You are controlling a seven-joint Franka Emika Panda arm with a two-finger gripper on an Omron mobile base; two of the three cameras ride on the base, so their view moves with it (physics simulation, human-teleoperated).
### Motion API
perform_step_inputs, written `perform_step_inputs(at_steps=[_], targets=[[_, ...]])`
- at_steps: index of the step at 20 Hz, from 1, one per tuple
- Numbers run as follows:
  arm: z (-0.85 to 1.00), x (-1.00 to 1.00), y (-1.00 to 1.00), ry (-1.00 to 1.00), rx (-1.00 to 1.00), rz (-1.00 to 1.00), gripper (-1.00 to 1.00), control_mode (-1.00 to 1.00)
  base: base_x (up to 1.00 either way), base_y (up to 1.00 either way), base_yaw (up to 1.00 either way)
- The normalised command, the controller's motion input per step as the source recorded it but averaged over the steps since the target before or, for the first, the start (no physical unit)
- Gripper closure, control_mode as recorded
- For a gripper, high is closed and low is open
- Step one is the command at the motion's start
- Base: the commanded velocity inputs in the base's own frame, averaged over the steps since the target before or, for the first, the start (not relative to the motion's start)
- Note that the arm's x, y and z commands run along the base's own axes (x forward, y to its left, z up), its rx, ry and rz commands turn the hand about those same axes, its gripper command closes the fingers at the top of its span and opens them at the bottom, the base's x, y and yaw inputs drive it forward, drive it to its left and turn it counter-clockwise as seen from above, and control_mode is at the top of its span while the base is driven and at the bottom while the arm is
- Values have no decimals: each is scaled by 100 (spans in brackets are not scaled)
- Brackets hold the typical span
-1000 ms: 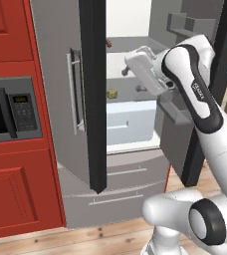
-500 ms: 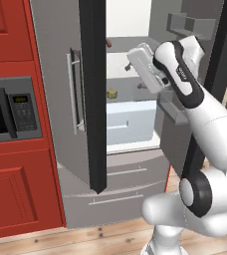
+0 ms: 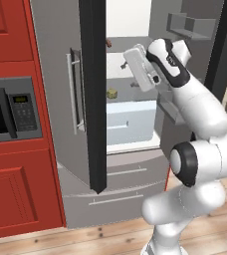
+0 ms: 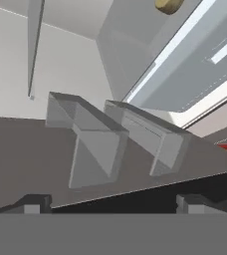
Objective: Retrieve the sausage and cheese from the fridge and place them on the cutting board on the counter.
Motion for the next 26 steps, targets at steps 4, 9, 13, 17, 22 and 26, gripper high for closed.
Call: perform_step_inputs(at_steps=[4, 9, 13, 17, 22, 26], targets=[[-14, 47, 32, 0, 0, 0, -100, -100, 0, 0, 0], [-13, 49, 16, 0, 0, 0, -100, -100, 0, 0, 0], [-27, 39, 0, 0, 0, 0, -100, -100, 0, 0, 0], [-31, 20, -1, 0, 0, 0, -100, -100, 0, 0, 0], [-19, 11, 14, 0, 0, 0, -100, -100, 0, 0, 0], [-7, 0, 36, 0, 0, 0, -100, -100, 0, 0, 0]])
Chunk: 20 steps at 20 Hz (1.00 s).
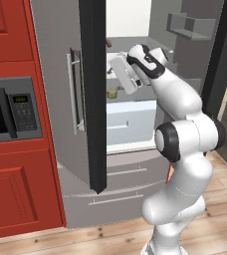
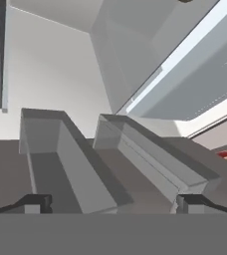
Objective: Retrieve the sausage and cheese from the fridge and place them on the cutting board on the counter.
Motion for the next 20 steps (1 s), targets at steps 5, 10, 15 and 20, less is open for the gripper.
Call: perform_step_inputs(at_steps=[5, 10, 15, 20], targets=[[-5, 0, 43, 0, 0, 0, -100, -100, 0, 0, 0], [-10, 0, 30, 3, 0, 0, -100, -100, 0, 0, 0], [-14, -21, 33, 4, 0, 1, -100, -100, 0, 0, 0], [-40, -75, 86, 7, 0, 0, -100, -100, 0, 0, 0]])
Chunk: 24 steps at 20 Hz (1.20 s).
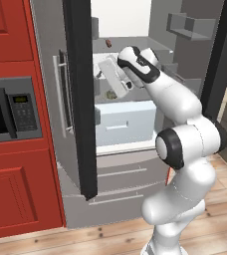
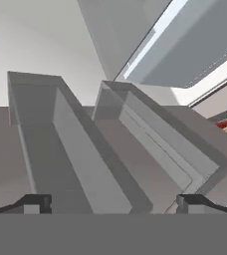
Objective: Retrieve the sausage and cheese from the fridge and place them on the cutting board on the counter.
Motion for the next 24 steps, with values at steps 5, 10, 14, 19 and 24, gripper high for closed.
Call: perform_step_inputs(at_steps=[5, 10, 14, 19, 24], targets=[[-33, -97, 100, 5, 0, 0, -100, -100, 0, 0, 0], [-18, -76, 100, 2, 0, 0, -100, -100, 0, 0, 0], [-4, -20, 36, 0, -1, 0, -100, -100, 0, 0, 0], [10, -1, -57, 0, -9, 0, -100, -100, 0, 0, 0], [58, -54, -82, 0, -18, 0, -100, -100, 0, 0, 0]])
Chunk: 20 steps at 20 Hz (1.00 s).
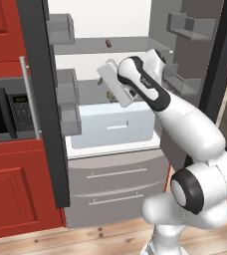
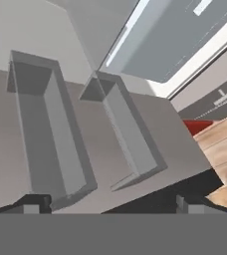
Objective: Retrieve the sausage and cheese from the fridge and place them on the cutting board on the counter.
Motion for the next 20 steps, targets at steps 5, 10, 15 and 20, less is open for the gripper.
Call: perform_step_inputs(at_steps=[5, 10, 15, 20], targets=[[25, -88, -69, -3, -23, 6, -100, -100, 0, 0, 0], [-1, -80, -89, -16, -39, 31, -100, -100, 0, 0, 0], [-7, -95, -69, -23, -40, 36, -100, -100, 0, 0, 0], [-20, -100, -11, -22, -34, 24, -100, -100, 0, 0, 0]])
